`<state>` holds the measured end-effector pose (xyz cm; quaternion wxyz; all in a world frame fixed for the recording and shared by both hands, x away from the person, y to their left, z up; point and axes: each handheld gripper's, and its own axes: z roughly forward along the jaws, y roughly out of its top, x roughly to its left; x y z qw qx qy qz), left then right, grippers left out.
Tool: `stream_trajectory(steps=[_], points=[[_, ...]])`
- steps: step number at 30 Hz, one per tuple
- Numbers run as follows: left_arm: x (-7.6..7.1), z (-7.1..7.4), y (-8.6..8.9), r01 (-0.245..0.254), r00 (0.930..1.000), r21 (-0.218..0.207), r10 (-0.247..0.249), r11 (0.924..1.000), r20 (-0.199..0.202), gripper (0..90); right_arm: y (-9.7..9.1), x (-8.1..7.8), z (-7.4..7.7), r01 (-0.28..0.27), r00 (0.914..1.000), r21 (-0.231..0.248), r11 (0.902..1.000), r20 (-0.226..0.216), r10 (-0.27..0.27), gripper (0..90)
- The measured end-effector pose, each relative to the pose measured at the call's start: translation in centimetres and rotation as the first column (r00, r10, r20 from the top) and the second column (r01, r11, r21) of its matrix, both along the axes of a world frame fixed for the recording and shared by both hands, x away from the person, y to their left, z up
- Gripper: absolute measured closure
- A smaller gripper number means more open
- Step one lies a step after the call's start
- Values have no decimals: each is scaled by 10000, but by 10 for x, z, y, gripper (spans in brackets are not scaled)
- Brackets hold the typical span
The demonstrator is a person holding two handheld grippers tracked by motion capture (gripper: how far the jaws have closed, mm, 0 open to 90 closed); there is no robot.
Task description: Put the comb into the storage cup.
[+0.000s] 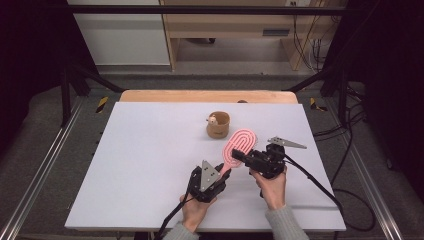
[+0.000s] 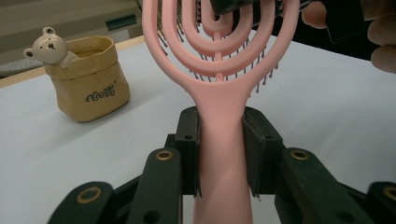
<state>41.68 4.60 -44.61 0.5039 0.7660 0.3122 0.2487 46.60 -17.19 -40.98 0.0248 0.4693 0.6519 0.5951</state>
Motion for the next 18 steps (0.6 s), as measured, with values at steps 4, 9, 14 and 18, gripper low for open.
stream_trajectory(steps=[4, 9, 14, 18], points=[[0, 0, -1, -67, 10000, 58, 66, 10000, 51, 697, 0, -1, 0, -46, 10000, 107, 9999, -41, 46, 522], [0, 0, -2, -188, 9998, 153, 186, 9997, 124, 696, 1, -1, 1, -82, 9999, 241, 9997, -94, 84, 548], [0, 0, -3, -306, 9993, 252, 301, 9992, 216, 694, 1, -2, 1, -160, 9997, 428, 9990, -187, 168, 585], [0, 0, -3, -377, 9990, 247, 371, 9990, 238, 692, 2, -3, 1, -234, 9994, 546, 9982, -224, 246, 617]])
